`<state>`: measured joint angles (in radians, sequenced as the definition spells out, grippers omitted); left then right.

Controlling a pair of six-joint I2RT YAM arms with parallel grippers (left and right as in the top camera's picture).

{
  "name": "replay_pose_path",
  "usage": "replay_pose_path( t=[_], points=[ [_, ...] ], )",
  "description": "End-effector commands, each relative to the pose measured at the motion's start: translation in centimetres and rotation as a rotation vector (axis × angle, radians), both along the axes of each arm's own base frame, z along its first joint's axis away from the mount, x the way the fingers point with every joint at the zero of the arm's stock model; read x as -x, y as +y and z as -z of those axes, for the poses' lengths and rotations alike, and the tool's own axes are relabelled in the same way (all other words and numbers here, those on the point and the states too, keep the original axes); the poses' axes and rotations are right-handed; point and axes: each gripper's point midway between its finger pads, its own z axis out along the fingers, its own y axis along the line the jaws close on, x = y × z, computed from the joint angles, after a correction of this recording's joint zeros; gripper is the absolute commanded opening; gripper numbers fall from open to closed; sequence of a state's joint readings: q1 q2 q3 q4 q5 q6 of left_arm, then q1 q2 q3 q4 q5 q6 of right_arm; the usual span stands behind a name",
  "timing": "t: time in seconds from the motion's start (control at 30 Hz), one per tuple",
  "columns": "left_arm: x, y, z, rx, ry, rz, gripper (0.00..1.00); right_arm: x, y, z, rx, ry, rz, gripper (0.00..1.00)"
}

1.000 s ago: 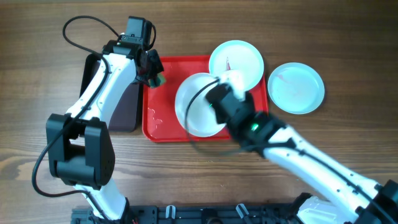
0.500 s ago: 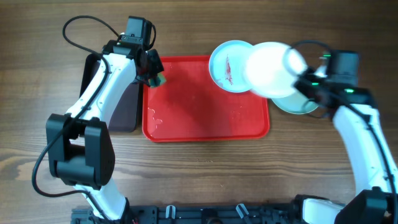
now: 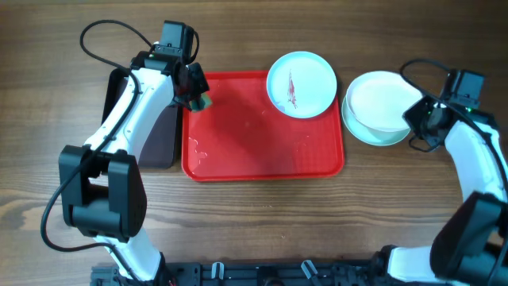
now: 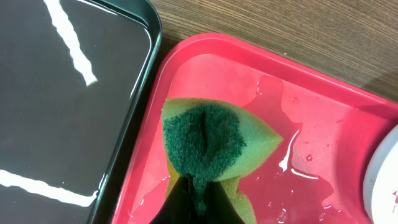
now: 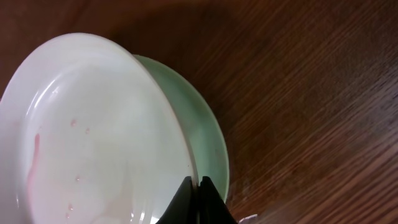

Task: Clean dirty plates on tray and stack at the side
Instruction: 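Carry the plate right and stack it onto the first cleaned plate, then grasp the last sauce-smeared plate rim with right gripper, drag it left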

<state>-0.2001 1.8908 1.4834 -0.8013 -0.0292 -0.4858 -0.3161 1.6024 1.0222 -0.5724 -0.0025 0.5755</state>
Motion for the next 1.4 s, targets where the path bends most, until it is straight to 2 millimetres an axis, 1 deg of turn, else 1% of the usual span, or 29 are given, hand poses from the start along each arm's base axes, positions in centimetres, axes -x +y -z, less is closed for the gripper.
replay_pose_path(
  t=[0.0, 0.03, 0.07, 0.1, 0.13, 0.17, 0.2, 0.3, 0.37, 0.47, 0.5, 0.57, 0.63, 0.67, 0.73, 0.77, 0.8, 0.83, 0.93, 1.07, 1.13, 1.27, 1.33, 1.37],
  points=[
    [-0.3, 0.0, 0.2, 0.002, 0.0, -0.02, 0.04, -0.3, -0.7, 1.7, 0.021, 0.031, 0.014, 0.16],
    [-0.3, 0.0, 0.2, 0.002, 0.0, -0.02, 0.04, -0.6, -0.8, 2.0, 0.019, 0.027, 0.012, 0.29],
    [-0.3, 0.0, 0.2, 0.002, 0.0, -0.02, 0.04, -0.9, -0.5, 2.0, 0.008, 0.015, 0.001, 0.35],
    [-0.3, 0.0, 0.2, 0.002, 0.0, -0.02, 0.04, -1.7, 0.2, 1.8, -0.018, -0.017, -0.059, 0.39],
    [-0.3, 0.0, 0.2, 0.002, 0.0, -0.02, 0.04, -2.8, 1.6, 1.3, -0.055, -0.072, -0.18, 0.51],
    [-0.3, 0.0, 0.2, 0.002, 0.0, -0.02, 0.04, -3.9, 3.6, 0.3, -0.116, -0.142, -0.308, 0.59],
    [-0.3, 0.0, 0.2, 0.001, 0.0, -0.02, 0.04, -4.3, 4.6, -0.3, -0.163, -0.176, -0.347, 0.6],
    [-0.3, 0.0, 0.2, 0.002, 0.0, -0.02, 0.04, -5.0, 7.2, -1.6, -0.219, -0.212, -0.443, 0.61],
    [-0.3, 0.0, 0.2, 0.002, 0.0, -0.02, 0.04, -5.4, 9.2, -2.1, -0.225, -0.213, -0.505, 0.59],
    [-0.3, 0.0, 0.2, 0.002, 0.0, -0.021, 0.04, -5.9, 13.4, -2.4, -0.222, -0.22, -0.607, 0.54],
    [-0.3, 0.0, 0.2, 0.002, 0.0, -0.02, 0.04, -6.1, 15.1, -2.4, -0.215, -0.217, -0.618, 0.54],
    [-0.3, 0.0, 0.2, 0.002, 0.0, -0.02, 0.04, -6.4, 17.2, -2.2, -0.209, -0.208, -0.589, 0.51],
    [-0.3, 0.0, 0.2, 0.002, 0.0, -0.02, 0.04, -6.8, 18.8, -2.0, -0.195, -0.207, -0.567, 0.47],
    [-0.2, 0.0, 0.2, 0.002, 0.0, -0.02, 0.04, -6.9, 19.4, -1.7, -0.186, -0.198, -0.533, 0.43],
    [-0.2, 0.0, 0.2, 0.001, 0.003, -0.02, 0.04, -6.8, 19.7, -0.8, -0.159, -0.166, -0.45, 0.37],
    [-0.2, 0.0, 0.2, 0.001, 0.004, -0.02, 0.04, -6.7, 19.8, 0.0, -0.143, -0.143, -0.407, 0.36],
    [-0.1, 0.0, 0.2, 0.0, 0.006, -0.02, 0.04, -6.4, 20.6, 1.2, -0.147, -0.111, -0.383, 0.35],
    [-0.1, 0.1, 0.2, 0.0, 0.007, -0.02, 0.04, -6.1, 21.1, 2.2, -0.155, -0.085, -0.38, 0.34],
    [-0.1, 0.1, 0.2, 0.0, 0.007, -0.02, 0.04, -5.8, 21.5, 3.6, -0.16, -0.05, -0.378, 0.33],
    [-0.1, 0.1, 0.2, 0.0, 0.007, -0.02, 0.04, -5.6, 22.0, 5.6, -0.187, -0.011, -0.382, 0.29],
    [-0.1, 0.0, 0.2, 0.0, 0.007, -0.02, 0.04, -5.3, 22.4, 6.3, -0.205, 0.009, -0.4, 0.27],
    [-0.1, 0.0, 0.2, 0.0, 0.007, -0.02, 0.04, -4.5, 23.5, 6.6, -0.25, 0.03, -0.466, 0.2],
    [-0.1, 0.1, 0.2, 0.0, 0.007, -0.02, 0.04, -3.9, 24.3, 6.6, -0.273, 0.047, -0.513, 0.15],
    [-0.1, 0.0, 0.2, 0.0, 0.007, -0.02, 0.04, -3.2, 24.9, 6.7, -0.285, 0.069, -0.536, 0.14]
  ],
)
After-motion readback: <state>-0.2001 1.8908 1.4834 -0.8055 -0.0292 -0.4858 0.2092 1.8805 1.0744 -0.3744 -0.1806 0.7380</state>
